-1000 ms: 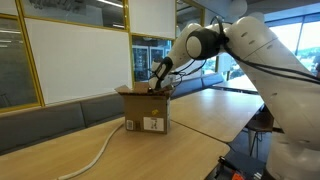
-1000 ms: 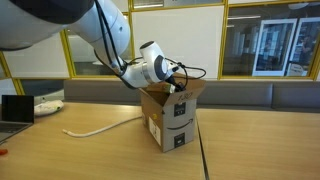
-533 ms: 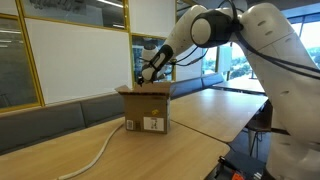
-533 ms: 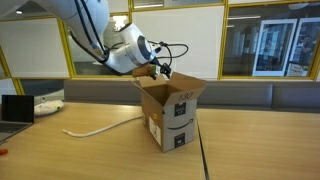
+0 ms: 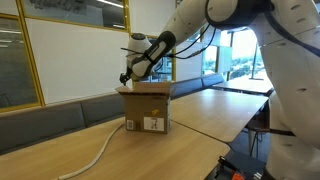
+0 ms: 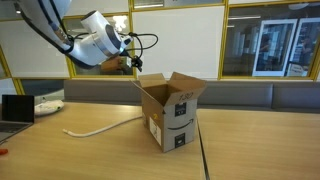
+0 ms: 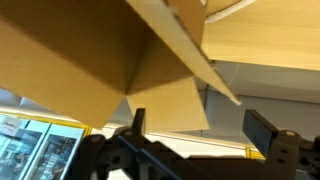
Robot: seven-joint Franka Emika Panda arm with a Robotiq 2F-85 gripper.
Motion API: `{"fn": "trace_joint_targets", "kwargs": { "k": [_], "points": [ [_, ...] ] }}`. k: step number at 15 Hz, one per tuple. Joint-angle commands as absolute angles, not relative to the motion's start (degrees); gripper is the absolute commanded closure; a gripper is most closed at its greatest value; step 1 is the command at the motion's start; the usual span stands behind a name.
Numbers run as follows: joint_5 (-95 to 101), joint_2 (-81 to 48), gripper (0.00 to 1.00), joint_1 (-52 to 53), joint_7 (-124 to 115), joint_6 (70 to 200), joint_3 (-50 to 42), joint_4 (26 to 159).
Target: Put the objects on the table into the box.
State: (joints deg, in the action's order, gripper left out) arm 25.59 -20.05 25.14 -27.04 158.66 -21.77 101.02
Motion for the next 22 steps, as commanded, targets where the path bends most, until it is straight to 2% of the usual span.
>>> {"fn": "trace_joint_targets", "kwargs": {
  "k": [1,4,8,13,22],
  "points": [
    [25.1,-15.4,0.00,22.5,-24.9,158.9,-13.2,107.1],
    [21.3,-15.9,0.00,20.2,-23.6,158.9,-7.1,109.8],
    [15.8,-19.9,0.00,18.7,-25.4,156.9,-3.2,110.2],
    [12.0,-28.6,0.00,19.7,-31.6,154.3,-4.1,106.1],
    [5.2,-44.0,0.00,21.2,-38.6,148.1,-4.0,88.8]
  ]
}}
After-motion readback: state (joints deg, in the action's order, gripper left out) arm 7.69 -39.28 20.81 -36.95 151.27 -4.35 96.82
